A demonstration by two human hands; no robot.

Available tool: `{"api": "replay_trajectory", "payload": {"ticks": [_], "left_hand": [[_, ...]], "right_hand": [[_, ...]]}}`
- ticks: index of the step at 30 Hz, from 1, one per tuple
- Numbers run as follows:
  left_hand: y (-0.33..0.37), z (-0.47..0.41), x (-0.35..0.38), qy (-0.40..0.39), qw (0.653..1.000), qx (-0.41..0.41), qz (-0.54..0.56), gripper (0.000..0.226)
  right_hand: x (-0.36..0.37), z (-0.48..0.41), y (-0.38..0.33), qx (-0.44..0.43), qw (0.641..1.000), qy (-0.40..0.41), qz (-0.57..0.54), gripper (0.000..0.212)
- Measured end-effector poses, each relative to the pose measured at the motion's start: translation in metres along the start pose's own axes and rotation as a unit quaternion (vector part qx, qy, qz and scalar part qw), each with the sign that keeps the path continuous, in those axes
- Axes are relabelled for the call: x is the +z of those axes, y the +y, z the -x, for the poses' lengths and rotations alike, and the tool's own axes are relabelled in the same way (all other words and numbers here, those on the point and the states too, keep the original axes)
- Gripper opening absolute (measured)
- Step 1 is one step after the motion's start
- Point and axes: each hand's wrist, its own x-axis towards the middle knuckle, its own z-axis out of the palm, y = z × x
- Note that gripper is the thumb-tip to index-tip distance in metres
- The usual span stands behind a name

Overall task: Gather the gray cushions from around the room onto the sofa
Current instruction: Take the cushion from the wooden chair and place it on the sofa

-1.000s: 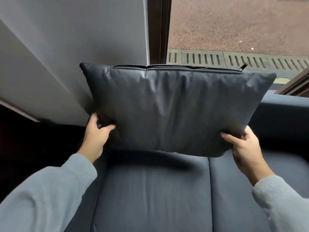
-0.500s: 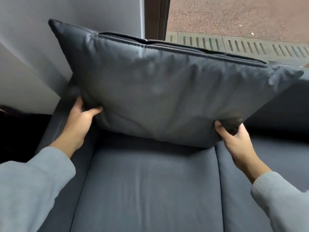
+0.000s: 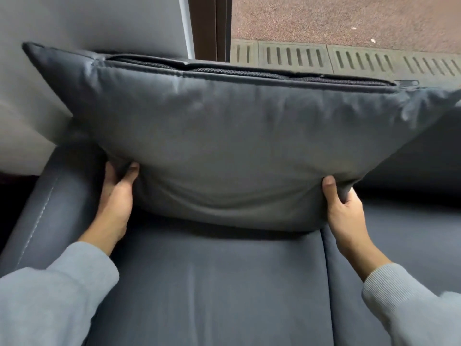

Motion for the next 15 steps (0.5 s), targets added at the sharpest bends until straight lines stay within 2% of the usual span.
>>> {"api": "replay_trajectory", "payload": {"ticks": [3,6,12,15], "left_hand": [[-0.003,0.006,0.003,0.04,0.999,0.031,0.004,0.034],[-0.005,0.013,0.003,0.098,0.992,0.074,-0.001,0.03],[-0.014,0.004,0.009,0.072,0.997,0.041,-0.002,0.061],[-0.015,0.003,0.009,0.053,0.998,0.027,0.001,0.057]], "right_hand": [[0.004,-0.002,0.002,0.001,1.0,0.011,-0.022,0.068],[0.009,0.003,0.001,-0.01,0.999,0.022,-0.048,0.065],[0.01,-0.007,0.006,0.007,1.0,0.003,-0.03,0.086],[0.006,-0.009,0.004,0.021,1.0,-0.013,-0.014,0.075]]}}
